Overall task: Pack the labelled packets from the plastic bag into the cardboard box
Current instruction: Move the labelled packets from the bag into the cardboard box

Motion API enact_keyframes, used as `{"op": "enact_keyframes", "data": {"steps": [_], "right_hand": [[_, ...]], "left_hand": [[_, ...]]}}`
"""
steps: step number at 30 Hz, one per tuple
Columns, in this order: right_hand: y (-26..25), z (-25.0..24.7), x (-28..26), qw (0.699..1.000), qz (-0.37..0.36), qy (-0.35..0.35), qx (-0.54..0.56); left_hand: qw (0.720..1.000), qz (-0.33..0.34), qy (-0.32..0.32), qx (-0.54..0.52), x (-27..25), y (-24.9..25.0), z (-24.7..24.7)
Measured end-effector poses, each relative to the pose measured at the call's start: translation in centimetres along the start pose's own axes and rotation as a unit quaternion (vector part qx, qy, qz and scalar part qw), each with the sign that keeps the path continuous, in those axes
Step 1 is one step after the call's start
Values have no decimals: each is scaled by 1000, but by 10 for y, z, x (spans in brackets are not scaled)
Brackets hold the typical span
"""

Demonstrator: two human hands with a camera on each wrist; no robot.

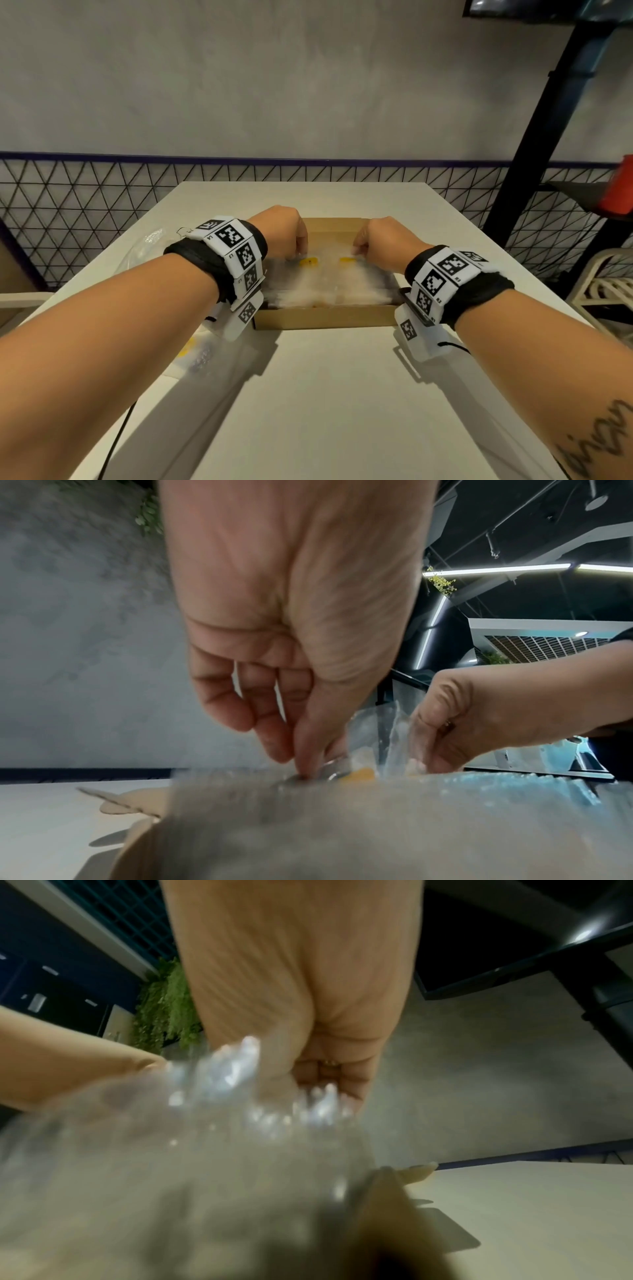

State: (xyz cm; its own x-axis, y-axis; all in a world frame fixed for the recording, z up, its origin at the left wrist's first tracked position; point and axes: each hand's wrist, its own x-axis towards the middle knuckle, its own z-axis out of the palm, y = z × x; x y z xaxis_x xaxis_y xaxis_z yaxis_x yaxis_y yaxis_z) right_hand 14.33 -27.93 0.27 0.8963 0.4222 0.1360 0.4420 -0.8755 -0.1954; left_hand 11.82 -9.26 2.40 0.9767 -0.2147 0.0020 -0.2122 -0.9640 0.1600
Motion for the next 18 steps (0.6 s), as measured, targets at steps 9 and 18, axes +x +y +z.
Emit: {"op": "enact_keyframes", "data": {"steps": [9, 18], "right_hand": [[-3, -3, 3, 998, 14, -10, -57], [-13, 0, 3, 997, 3, -20, -68]], "left_hand": [[1000, -3, 21, 23, 1, -4, -7], [999, -21, -21, 41, 10, 1, 16]]}}
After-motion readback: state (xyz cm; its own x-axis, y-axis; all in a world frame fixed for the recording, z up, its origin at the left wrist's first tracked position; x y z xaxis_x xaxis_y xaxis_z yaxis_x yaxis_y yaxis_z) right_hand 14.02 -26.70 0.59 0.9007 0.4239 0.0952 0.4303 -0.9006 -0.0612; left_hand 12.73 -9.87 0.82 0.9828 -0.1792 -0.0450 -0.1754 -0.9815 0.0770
